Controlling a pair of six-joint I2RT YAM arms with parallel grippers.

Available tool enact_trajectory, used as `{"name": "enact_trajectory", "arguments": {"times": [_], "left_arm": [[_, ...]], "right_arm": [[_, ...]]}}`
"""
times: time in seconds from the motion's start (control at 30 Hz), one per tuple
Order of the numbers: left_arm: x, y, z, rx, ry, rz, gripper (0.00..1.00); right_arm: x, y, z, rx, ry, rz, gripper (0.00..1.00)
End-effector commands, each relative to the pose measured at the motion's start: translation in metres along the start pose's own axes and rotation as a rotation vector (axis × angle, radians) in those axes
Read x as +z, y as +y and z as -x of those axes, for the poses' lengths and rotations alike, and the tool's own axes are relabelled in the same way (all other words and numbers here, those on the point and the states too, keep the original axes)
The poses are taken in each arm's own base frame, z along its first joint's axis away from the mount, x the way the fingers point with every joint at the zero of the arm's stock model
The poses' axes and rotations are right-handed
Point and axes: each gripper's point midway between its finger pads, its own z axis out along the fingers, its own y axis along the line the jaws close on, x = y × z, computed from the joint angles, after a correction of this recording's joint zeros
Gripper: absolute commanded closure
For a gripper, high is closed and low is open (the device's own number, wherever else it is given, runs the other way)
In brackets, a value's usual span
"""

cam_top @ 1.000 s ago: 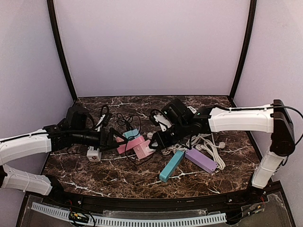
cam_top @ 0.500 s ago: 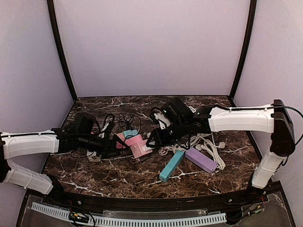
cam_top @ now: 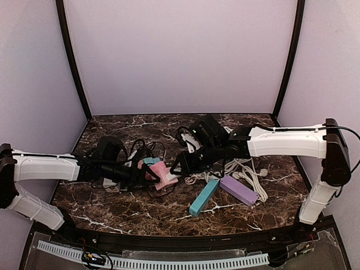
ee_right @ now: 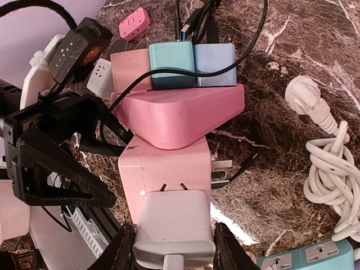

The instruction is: Pull the plug off the socket

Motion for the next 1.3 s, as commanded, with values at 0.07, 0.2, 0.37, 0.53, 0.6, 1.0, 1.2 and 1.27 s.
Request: {"name": "enact_trajectory", "arguments": {"times": [0.07,0.2,0.37,0.53,0.6,1.0,1.2,1.27], "left_arm": [[0.003,-0.023,0.022,0.009,-0.078,-0.062,0.16],[0.008,-0.025,0.025,-0.005,-0.098,-0.071,0.13],[0.014,-0.019,0.027,-0.028,-0.113,-0.038,0.12],[0.017,-0.017,0.028,-0.036,-0.126,-0.019,0.13],[0.018,-0.018,0.028,-0.037,-0.129,-0.020,0.15],[0.017,-0.010,0.030,-0.042,-0.148,0.031,0.40],[0.017,-0.003,0.027,-0.039,-0.142,0.059,0.52],[0.017,0.000,0.026,-0.033,-0.143,0.073,0.57]], "right_arm": [[-0.011,0.045,0.025,-0.039,-0.085,0.141,1.00],[-0.009,0.048,0.023,-0.041,-0.081,0.148,1.00],[-0.010,0.052,0.022,-0.053,-0.082,0.153,1.00],[-0.009,0.054,0.019,-0.057,-0.072,0.161,1.00],[-0.008,0.055,0.018,-0.059,-0.069,0.165,1.00],[-0.003,0.055,0.006,-0.060,-0.031,0.177,1.00],[0.003,0.055,-0.004,-0.074,0.012,0.193,1.00],[0.005,0.052,-0.008,-0.080,0.026,0.183,0.86]]}}
